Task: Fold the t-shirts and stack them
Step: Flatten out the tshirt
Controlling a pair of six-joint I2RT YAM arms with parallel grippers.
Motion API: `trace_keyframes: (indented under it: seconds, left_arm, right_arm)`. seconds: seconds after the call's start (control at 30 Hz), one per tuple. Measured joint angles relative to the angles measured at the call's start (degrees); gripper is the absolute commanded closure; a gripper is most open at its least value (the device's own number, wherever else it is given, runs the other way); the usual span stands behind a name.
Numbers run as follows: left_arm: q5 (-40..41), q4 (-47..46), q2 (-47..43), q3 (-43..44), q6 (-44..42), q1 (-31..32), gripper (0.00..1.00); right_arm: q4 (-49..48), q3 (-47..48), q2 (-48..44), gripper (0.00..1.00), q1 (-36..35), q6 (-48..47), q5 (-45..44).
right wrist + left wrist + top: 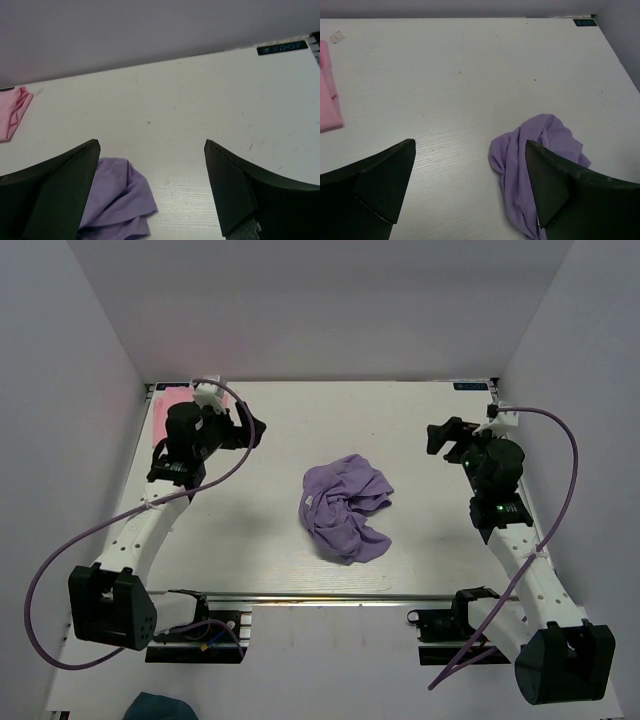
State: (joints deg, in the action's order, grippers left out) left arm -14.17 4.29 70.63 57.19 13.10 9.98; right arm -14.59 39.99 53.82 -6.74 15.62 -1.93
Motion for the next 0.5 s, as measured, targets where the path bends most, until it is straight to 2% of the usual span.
trace_keyframes:
  seconds: [0.13,0.3,0.5]
  left_arm:
    - [-4.9,0.4,2.7,0.9,-0.6,0.3,0.00]
    - [-11.8,0.5,11.4,2.3,-0.6,1.7,0.00]
    - [-15.1,1.7,22.0,2.6,-0.3,8.8,0.00]
  right_arm:
    - [3.0,-0.2,-0.1,0.10,0.0,1.8,0.6]
    - [6.5,-1.2,-0.6,0.10,0.0,3.6,0.7]
    - [12.6,-1.3,2.3,0.10,0.0,3.9,1.3]
